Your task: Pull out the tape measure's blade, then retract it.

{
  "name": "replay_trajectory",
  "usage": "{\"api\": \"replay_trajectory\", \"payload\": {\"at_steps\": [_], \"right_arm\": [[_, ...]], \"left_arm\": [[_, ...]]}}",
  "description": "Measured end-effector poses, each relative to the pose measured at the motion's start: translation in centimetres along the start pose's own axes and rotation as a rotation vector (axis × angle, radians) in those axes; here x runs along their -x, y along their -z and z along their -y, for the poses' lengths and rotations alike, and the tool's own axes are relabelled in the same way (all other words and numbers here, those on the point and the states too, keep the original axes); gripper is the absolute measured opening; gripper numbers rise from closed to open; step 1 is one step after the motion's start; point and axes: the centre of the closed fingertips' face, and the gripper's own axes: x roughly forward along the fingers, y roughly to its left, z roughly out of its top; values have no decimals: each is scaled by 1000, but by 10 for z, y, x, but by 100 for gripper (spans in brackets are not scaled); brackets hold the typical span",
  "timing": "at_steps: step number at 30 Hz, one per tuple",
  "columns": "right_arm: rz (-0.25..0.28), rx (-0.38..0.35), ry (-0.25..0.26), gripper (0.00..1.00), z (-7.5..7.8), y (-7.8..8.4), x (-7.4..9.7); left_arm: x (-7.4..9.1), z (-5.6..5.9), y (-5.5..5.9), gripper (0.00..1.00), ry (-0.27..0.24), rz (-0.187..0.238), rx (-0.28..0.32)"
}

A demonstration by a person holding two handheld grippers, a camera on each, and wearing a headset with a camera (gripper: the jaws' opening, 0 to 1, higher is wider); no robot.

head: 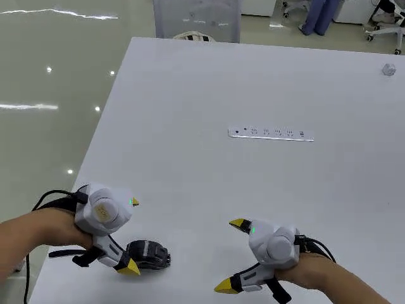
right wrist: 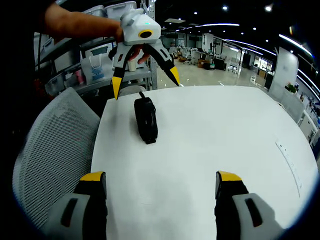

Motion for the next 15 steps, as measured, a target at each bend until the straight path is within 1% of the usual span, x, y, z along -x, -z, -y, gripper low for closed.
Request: {"api": "replay_trajectory", "payload": {"at_steps": [5,10,11,15], "right_arm": [[-4,20,-21,91,-4,-5,-10],[-7,42,-24,92,-5,-10,-19],[-7,56,-20,93,-5,-11,-22],[2,59,-23,92,-4,-19,-30]], "left_arm": [[-7,5,0,90,14,-14,-15],[-9,5,1,89,21,-22,-9],[-10,6,2,88,23,-26,-6],[-14,7,7,85,29,-52,5]]}}
